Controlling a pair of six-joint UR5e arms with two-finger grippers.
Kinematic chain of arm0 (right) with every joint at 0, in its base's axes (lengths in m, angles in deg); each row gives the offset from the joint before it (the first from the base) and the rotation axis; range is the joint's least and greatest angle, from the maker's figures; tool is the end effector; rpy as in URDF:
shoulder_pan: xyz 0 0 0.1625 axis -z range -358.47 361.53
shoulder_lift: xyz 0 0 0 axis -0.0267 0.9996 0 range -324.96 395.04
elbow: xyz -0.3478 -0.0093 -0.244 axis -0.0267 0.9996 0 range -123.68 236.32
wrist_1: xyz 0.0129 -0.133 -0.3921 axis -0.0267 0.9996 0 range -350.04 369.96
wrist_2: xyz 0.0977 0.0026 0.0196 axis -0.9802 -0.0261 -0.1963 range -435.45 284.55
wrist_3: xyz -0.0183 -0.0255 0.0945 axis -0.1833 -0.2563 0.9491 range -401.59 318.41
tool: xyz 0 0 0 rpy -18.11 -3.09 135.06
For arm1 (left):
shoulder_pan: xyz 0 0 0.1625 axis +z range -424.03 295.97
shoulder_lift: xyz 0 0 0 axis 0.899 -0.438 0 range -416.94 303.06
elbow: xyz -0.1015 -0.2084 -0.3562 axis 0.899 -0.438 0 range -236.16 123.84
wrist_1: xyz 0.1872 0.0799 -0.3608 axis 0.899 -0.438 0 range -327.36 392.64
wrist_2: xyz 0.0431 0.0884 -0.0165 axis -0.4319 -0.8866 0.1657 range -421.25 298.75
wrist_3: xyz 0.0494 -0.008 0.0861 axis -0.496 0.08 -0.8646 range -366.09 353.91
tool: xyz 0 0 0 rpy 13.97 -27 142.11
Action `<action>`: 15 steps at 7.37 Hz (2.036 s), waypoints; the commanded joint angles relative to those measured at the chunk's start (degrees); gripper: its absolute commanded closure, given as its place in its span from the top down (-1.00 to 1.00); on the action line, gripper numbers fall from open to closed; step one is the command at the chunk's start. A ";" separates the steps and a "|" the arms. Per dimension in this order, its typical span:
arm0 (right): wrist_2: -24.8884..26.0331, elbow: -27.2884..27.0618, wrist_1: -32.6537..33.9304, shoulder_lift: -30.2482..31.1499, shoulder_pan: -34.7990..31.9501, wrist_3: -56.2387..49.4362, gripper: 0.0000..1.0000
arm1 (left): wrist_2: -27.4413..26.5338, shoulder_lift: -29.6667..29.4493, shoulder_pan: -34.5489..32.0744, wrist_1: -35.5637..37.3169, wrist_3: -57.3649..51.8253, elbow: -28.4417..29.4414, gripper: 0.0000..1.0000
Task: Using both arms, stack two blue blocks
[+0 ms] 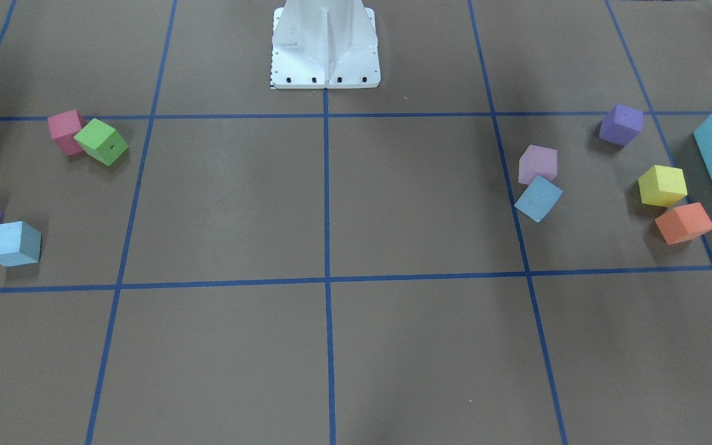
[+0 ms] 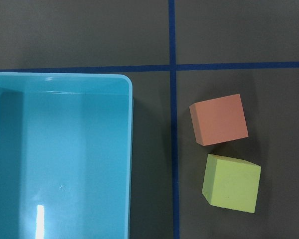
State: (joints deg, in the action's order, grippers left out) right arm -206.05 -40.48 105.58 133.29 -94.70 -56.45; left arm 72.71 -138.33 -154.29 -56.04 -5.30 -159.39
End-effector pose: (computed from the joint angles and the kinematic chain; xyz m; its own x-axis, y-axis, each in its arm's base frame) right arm 0.1138 -0.4108 0.6802 0.7488 -0.0963 0.6558 0.0871 0.9951 0.0467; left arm -0.0662 -0.4306 0.6169 0.7198 0.0227 -0.6938 0.0146 0.9987 0.0478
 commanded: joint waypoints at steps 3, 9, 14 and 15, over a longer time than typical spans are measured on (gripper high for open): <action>-0.44 -0.49 0.00 -0.76 0.07 0.17 1.00 | 0.07 0.00 0.26 -0.61 0.00 -0.30 0.96; -5.54 -0.66 -14.41 -7.88 12.00 10.30 1.00 | 0.07 0.09 0.26 -1.75 0.00 -0.13 0.96; 4.01 0.73 -29.60 -8.86 28.34 43.48 1.00 | 0.07 0.09 0.26 -2.11 0.00 -0.13 0.96; 4.91 3.09 -32.58 -8.94 30.11 43.59 1.00 | -0.02 0.00 0.26 -2.11 0.00 -0.13 0.96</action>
State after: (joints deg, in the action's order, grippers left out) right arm -203.62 -39.56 76.62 124.45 -67.82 -15.33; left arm 72.76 -138.28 -154.03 -58.15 -5.29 -159.50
